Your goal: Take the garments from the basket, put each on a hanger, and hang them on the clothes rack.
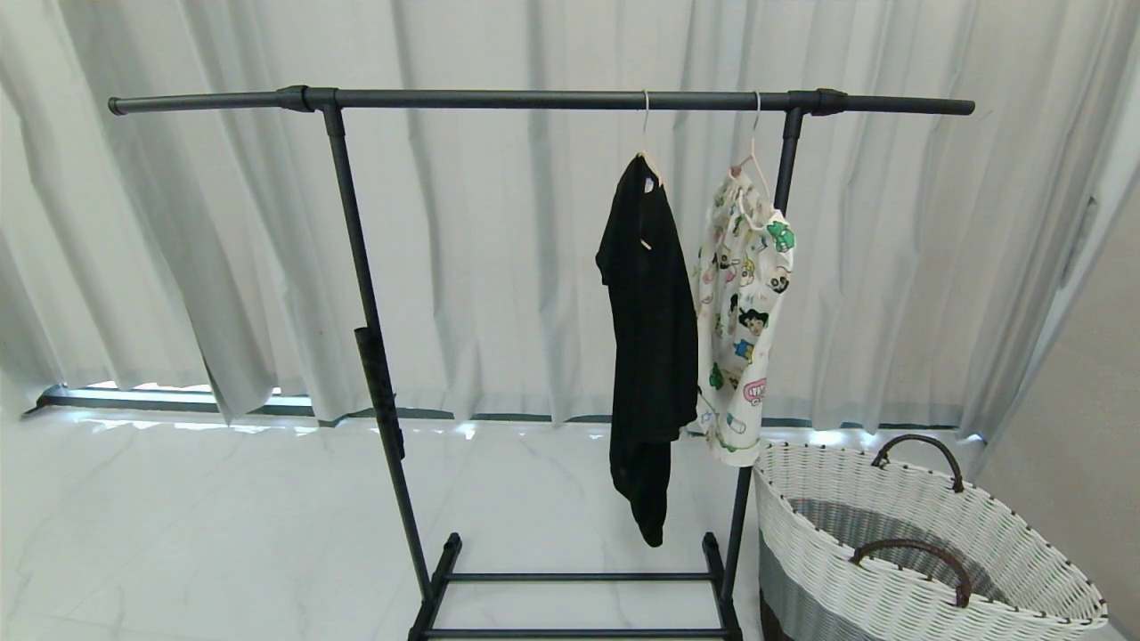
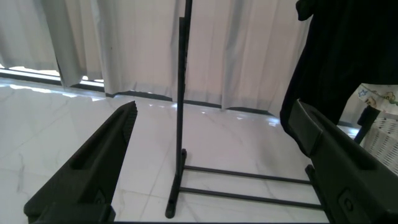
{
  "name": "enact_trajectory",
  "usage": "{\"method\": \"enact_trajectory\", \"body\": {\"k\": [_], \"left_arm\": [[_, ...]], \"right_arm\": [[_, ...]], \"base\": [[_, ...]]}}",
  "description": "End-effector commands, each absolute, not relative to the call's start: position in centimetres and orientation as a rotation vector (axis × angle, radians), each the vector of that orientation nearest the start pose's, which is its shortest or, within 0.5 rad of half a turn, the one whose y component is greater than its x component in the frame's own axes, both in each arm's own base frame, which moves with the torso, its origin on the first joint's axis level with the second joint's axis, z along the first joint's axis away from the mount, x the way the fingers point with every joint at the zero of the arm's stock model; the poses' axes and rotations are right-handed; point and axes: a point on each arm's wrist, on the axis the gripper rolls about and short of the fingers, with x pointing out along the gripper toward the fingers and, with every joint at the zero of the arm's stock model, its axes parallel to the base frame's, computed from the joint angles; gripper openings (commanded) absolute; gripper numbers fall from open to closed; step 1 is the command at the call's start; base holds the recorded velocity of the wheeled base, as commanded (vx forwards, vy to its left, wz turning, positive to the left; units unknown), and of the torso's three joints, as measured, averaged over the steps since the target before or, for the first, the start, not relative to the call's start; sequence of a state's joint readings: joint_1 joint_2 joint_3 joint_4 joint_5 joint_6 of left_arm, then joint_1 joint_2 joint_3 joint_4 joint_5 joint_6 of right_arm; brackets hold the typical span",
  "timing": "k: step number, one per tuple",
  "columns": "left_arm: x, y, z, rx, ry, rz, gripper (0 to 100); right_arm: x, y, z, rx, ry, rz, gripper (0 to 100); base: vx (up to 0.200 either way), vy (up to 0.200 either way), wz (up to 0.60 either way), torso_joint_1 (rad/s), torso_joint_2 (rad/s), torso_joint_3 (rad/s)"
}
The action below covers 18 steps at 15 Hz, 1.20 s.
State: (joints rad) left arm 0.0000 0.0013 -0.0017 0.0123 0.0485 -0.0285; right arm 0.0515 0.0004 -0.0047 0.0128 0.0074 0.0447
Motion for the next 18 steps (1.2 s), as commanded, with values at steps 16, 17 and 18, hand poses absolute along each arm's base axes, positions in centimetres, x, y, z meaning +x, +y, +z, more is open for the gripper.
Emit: {"method": "enact_trajectory", "body": {"k": [16, 17, 18], "left_arm": [[-2.28, 0.11, 7.47, -0.027, 0.012, 0.049, 100], [-2.28, 0.11, 7.47, -0.029, 0.012, 0.049, 100], [-2.28, 0.11, 7.47, -0.027, 0.012, 0.049, 100]], "right_arm": [[-2.31, -0.1, 7.55, 0.044, 0.009, 0.06, 100], [-2.31, -0.1, 7.55, 0.044, 0.009, 0.06, 100], [-2.31, -0.1, 7.55, 0.044, 0.009, 0.06, 100]], "base": [[0.0, 0.0, 0.0, 0.0, 0.0, 0.0], [0.0, 0.0, 0.0, 0.0, 0.0, 0.0], [0.0, 0.0, 0.0, 0.0, 0.0, 0.0]]}}
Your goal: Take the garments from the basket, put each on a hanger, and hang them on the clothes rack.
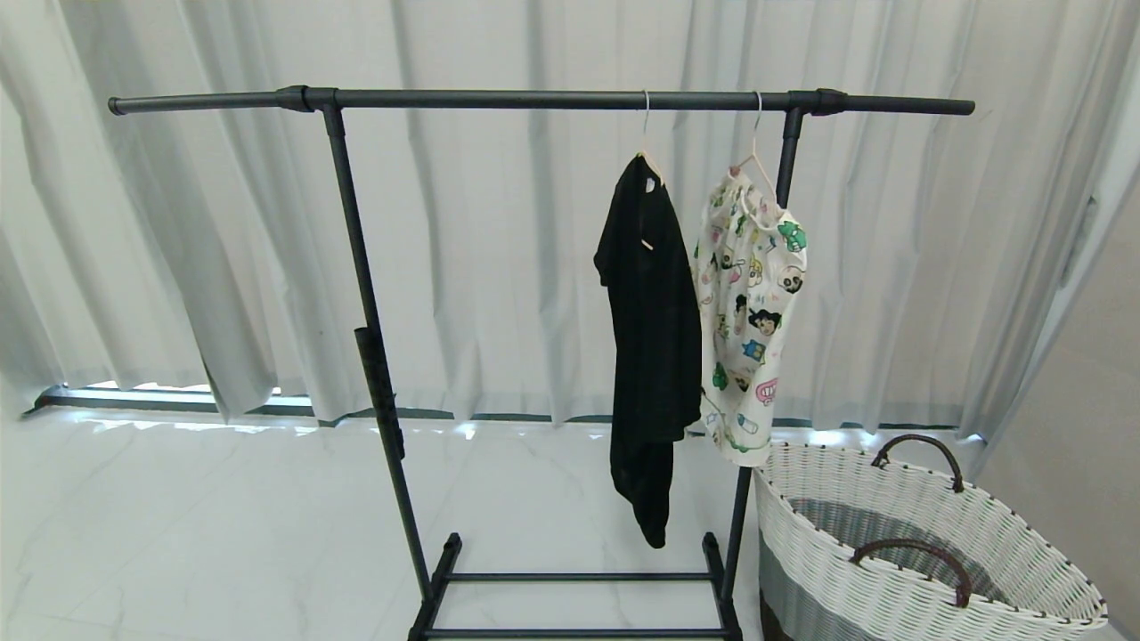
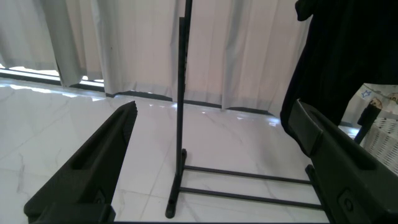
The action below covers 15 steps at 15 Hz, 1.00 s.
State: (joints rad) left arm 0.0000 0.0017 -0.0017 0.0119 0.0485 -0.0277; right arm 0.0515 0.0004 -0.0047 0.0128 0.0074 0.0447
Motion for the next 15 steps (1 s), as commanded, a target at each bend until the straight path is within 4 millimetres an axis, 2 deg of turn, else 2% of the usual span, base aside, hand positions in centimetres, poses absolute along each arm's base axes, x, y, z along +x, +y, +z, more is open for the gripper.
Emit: {"method": "enact_trajectory", "body": {"k": [1, 15], "left_arm": [[-2.28, 0.11, 7.47, -0.029, 0.012, 0.049, 100], [-2.28, 0.11, 7.47, -0.029, 0.012, 0.049, 100]], "right_arm": [[-2.31, -0.1, 7.55, 0.044, 0.009, 0.06, 100], [-2.31, -0.1, 7.53, 0.044, 0.011, 0.06, 100]], "base": [[0.0, 0.0, 0.0, 0.0, 0.0, 0.0], [0.0, 0.0, 0.0, 0.0, 0.0, 0.0]]}}
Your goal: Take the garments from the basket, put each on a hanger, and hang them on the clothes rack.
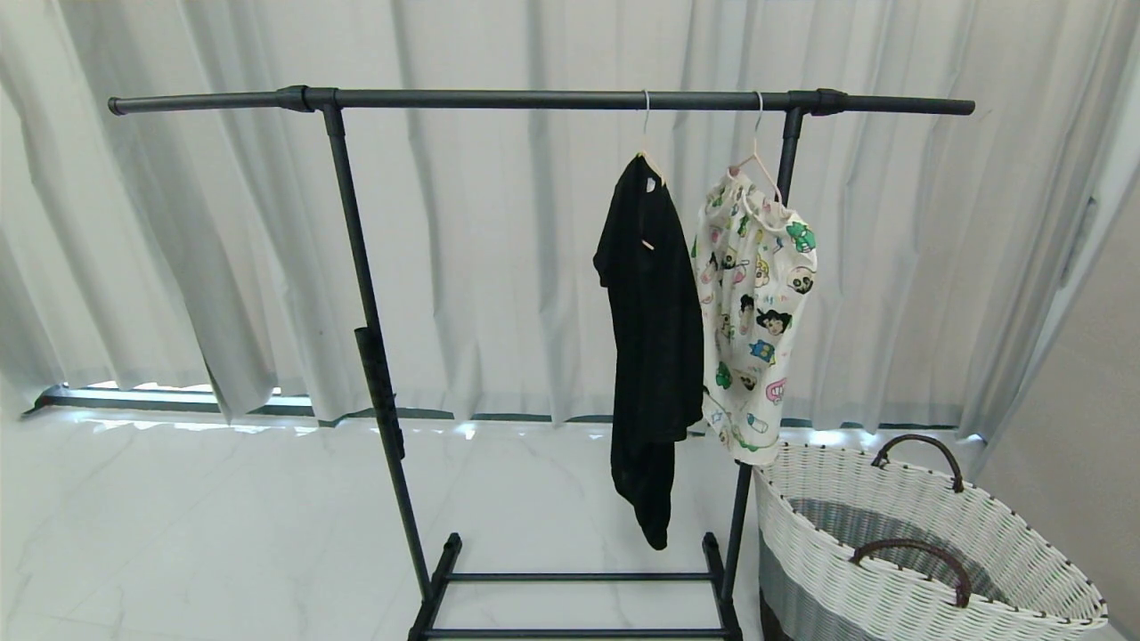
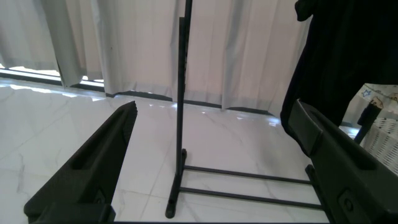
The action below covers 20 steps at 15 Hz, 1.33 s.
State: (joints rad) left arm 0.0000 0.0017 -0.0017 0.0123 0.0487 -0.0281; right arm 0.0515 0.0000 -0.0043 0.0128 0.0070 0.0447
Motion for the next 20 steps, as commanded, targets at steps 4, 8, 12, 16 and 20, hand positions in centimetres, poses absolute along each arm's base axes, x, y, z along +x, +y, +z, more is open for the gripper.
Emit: {"method": "enact_trajectory", "body": {"k": [4, 8, 12, 16, 20], "left_arm": [[-2.28, 0.11, 7.47, -0.029, 0.012, 0.049, 100], [-2.28, 0.11, 7.47, -0.027, 0.012, 0.049, 100], [-2.28, 0.11, 7.47, -0.027, 0.012, 0.049, 100], [-2.28, 0.11, 7.47, -0.029, 0.012, 0.049, 100], [-2.28, 0.11, 7.47, -0.029, 0.012, 0.049, 100]], "right_arm": [[-2.31, -0.1, 7.55, 0.044, 0.009, 0.06, 100], [-2.31, -0.1, 7.55, 0.044, 0.009, 0.06, 100], [-2.31, -0.1, 7.55, 0.044, 0.009, 0.06, 100], [-2.31, -0.1, 7.53, 0.044, 0.011, 0.06, 100], [-2.31, -0.1, 7.53, 0.043, 0.01, 0.06, 100]], "base": [[0.0, 0.0, 0.0, 0.0, 0.0, 0.0], [0.0, 0.0, 0.0, 0.0, 0.0, 0.0], [0.0, 0.0, 0.0, 0.0, 0.0, 0.0], [0.0, 0.0, 0.0, 0.0, 0.0, 0.0], [0.0, 0.0, 0.0, 0.0, 0.0, 0.0]]}}
